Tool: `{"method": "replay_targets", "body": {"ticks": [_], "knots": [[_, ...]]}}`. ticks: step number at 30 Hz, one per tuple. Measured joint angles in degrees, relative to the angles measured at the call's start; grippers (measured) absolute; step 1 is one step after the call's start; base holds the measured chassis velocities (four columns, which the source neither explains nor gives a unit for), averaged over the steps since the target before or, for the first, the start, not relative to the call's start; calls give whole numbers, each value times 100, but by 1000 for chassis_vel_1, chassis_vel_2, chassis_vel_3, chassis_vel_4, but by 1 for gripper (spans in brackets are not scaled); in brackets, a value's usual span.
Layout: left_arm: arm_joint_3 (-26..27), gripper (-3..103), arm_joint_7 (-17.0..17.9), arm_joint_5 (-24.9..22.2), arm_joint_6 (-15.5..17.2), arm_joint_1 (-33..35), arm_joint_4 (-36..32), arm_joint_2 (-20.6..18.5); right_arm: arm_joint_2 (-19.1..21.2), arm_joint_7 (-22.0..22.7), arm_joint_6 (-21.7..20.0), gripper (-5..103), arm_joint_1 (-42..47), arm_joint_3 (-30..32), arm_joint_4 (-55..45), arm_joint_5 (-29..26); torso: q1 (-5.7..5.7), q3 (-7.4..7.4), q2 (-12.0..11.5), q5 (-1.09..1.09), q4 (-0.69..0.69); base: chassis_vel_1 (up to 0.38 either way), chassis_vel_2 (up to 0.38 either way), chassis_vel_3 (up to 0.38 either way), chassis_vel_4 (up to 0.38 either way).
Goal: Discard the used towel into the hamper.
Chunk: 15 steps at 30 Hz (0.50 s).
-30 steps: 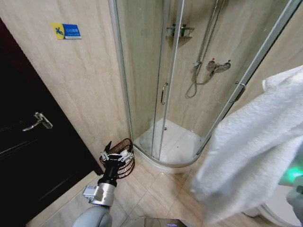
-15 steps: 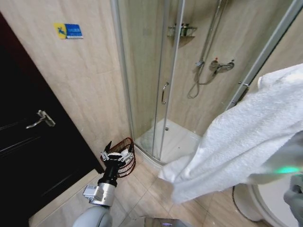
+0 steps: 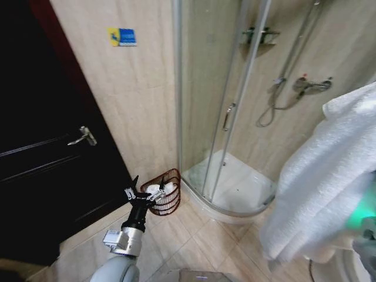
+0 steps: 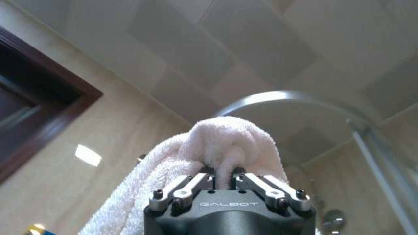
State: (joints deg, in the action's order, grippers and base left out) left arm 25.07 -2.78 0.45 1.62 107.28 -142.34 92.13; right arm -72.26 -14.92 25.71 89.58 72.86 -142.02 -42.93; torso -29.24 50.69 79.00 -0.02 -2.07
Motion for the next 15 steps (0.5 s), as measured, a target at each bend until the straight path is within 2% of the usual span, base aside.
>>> {"method": "replay_targets", "body": {"ticks": [15], "knots": [[0, 100, 0, 0, 0, 0, 0, 0, -16, -22, 48, 14, 2, -33, 44, -6, -4, 5, 7, 2, 0, 125, 128, 123, 126]]}}
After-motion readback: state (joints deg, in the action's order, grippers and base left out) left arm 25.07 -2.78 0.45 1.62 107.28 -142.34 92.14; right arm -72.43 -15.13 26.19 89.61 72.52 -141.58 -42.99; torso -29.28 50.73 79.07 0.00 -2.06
